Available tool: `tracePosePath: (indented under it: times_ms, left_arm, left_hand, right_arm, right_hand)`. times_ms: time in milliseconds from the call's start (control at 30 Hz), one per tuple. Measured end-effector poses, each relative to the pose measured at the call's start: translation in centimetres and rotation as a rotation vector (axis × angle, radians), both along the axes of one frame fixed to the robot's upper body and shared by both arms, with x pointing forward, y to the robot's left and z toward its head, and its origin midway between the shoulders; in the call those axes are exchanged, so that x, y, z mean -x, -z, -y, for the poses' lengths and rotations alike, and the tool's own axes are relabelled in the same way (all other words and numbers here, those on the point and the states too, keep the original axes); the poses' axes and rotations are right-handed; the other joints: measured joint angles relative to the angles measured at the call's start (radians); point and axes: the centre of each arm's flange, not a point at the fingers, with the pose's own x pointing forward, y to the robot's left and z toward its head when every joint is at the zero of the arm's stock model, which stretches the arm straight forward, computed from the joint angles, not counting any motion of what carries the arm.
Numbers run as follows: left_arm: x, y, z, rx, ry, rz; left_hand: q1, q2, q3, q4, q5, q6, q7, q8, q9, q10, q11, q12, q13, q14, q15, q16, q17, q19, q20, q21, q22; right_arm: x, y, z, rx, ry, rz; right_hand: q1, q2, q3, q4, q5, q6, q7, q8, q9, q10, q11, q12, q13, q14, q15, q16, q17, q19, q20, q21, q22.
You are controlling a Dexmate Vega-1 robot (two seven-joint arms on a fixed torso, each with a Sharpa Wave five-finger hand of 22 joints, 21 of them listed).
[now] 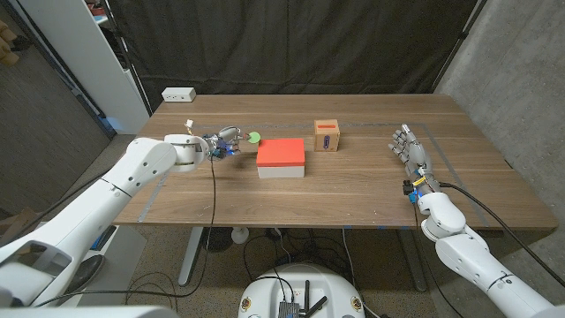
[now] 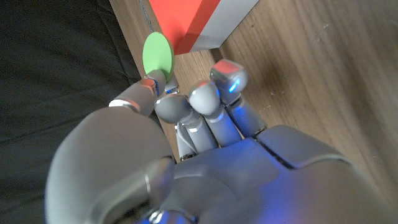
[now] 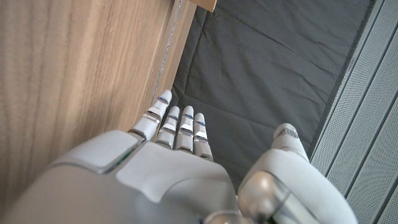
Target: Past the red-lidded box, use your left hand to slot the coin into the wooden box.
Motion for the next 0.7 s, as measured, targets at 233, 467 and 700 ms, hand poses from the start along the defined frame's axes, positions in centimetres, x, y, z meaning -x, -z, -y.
tracePosePath:
  times_ms: [233, 467, 700]
  left_arm:
    - [0.0, -1.1, 0.2, -0.029, -0.001, 0.087]
    - [0.2, -1.7, 0.7, -0.061, -0.029, 0.163]
    - [-0.2, -1.4, 1.1, -0.047, -0.026, 0.198]
  left_hand:
    - [0.000, 0.000, 0.000, 0.000, 0.000, 0.000, 0.000, -0.001, 0.000, 0.001, 0.001, 0.000, -0.007, 0.000, 0.000, 0.000, 0.001, 0.000, 0.000, 0.004, -0.002]
    - [0.000, 0.000, 0.000, 0.000, 0.008, 0.000, 0.000, -0.003, 0.000, 0.001, 0.001, 0.000, -0.007, 0.000, 0.000, 0.000, 0.003, 0.000, 0.000, 0.011, 0.015]
    - [0.000, 0.000, 0.000, 0.000, 0.008, 0.000, 0.000, -0.002, 0.000, 0.003, 0.003, 0.006, -0.001, 0.000, 0.000, 0.000, 0.004, 0.000, 0.000, 0.015, 0.033]
  right_arm:
    - [0.5, 0.0, -0.3, -0.008, 0.004, 0.004]
    - [0.7, -0.1, -0.6, -0.016, 0.004, 0.007]
    - [0.8, -0.1, -0.7, -0.021, 0.004, 0.009]
  right_hand:
    - [0.000, 0.000, -0.004, -0.004, 0.000, 0.000, 0.000, 0.000, 0.000, 0.000, 0.000, 0.000, 0.000, 0.005, 0.005, 0.000, 0.000, 0.000, 0.000, 0.000, 0.000]
    - [0.000, 0.000, -0.004, -0.004, 0.000, 0.004, 0.004, 0.000, 0.000, 0.005, -0.006, 0.000, 0.000, 0.009, 0.002, 0.000, 0.000, 0.000, 0.000, 0.000, 0.000]
    - [0.000, 0.000, -0.004, -0.004, 0.000, 0.004, 0.004, 0.000, 0.000, 0.005, -0.006, 0.000, 0.000, 0.009, 0.002, 0.000, 0.000, 0.000, 0.000, 0.000, 0.000]
